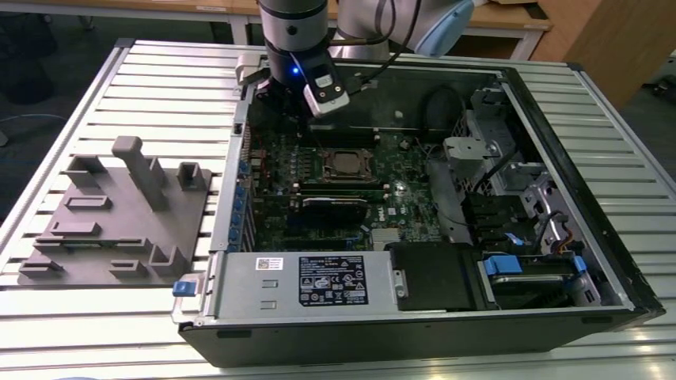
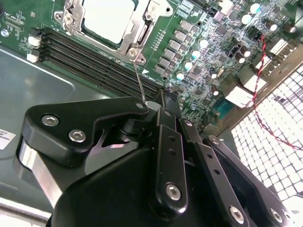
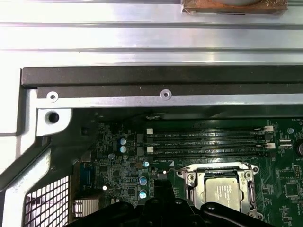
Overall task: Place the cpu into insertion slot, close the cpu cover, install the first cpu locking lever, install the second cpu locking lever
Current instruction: 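Install the first cpu locking lever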
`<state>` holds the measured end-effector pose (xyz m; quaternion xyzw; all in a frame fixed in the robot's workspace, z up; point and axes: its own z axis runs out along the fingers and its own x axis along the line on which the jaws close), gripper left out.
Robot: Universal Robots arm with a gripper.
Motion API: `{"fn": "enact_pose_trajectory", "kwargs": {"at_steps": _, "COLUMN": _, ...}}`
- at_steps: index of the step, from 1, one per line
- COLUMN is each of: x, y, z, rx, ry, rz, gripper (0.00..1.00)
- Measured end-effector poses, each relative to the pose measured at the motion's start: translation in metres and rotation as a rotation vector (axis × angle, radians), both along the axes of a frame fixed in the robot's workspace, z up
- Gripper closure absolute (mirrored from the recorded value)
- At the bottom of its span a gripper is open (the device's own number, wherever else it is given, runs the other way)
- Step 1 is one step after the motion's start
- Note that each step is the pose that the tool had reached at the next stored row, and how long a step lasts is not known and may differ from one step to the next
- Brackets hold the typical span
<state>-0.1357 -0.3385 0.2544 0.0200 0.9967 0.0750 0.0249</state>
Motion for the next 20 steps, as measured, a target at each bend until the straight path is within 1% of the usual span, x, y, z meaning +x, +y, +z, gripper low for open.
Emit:
{"fn": "enact_pose_trajectory", "kwargs": {"at_steps": 9, "x": -0.0007, "y": 0.0, "z": -0.0008, "rx": 0.0002, "ry": -0.0001, "rz": 0.0, "gripper": 0.89}}
{"fn": "enact_pose_trajectory", "kwargs": {"at_steps": 16, "x": -0.0007, "y": 0.0, "z": 0.0005, "rx": 0.0001, "ry": 0.0, "rz": 0.0, "gripper": 0.89}}
{"fn": "enact_pose_trajectory", "kwargs": {"at_steps": 18, "x": -0.0021, "y": -0.0001, "z": 0.0006, "rx": -0.0002, "ry": 0.0003, "rz": 0.0, "gripper": 0.89}}
{"fn": "enact_pose_trajectory", "kwargs": {"at_steps": 20, "x": -0.0056, "y": 0.0, "z": 0.0005, "rx": 0.0001, "ry": -0.0003, "rz": 0.0, "gripper": 0.89}}
